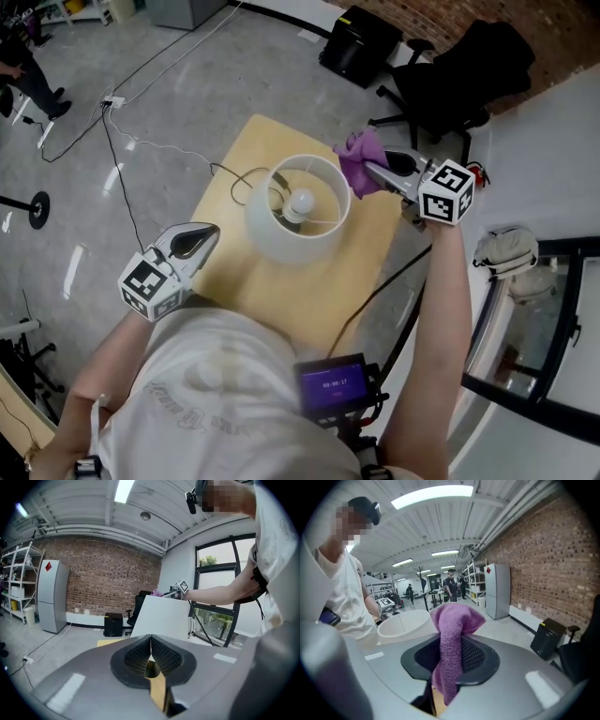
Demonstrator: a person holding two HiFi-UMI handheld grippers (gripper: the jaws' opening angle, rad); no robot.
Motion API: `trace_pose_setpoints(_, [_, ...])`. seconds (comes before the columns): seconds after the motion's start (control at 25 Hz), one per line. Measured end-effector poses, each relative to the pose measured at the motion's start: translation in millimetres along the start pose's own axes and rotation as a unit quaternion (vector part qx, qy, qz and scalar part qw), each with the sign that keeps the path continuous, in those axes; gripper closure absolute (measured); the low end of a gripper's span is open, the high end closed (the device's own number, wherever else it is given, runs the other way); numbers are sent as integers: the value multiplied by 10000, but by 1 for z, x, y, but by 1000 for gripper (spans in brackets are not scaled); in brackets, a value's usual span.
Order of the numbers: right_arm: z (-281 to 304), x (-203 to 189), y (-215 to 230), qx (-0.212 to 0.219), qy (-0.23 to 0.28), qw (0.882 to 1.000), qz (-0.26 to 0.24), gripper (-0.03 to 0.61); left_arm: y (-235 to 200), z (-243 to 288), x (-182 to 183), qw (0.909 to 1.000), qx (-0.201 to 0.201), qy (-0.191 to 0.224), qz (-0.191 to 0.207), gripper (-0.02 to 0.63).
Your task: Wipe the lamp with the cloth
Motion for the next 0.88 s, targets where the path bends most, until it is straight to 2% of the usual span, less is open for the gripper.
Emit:
trace_pose_setpoints(0.12, [-16, 21, -26, 187, 443, 9986, -225, 472, 5, 7, 4, 9999, -135, 37, 63, 612])
trace_pose_setpoints(0.24, [-19, 21, -43, 312, 641, 9972, -209, 472, 9, 15, 8, 9995, -268, 51, 131, 612])
trace_pose_setpoints(0.6, [2, -45, -33, 248, 735, 9958, 483, 472, 9, 16, 9, 9991, -342, -6, 238, 612])
trace_pose_setpoints(0.88, [18, -102, -12, -157, 595, 9927, 1042, 472, 9, 9, 2, 9994, -274, -23, 191, 612])
Point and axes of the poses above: the fingertips, and each gripper's own axes: z forward along the fingers, y to its right, x out of its top, the point moved 8 cm from there along -z, backward along the fingers, and after that the axes turned 13 degrees about z, right-handed, at the moved point
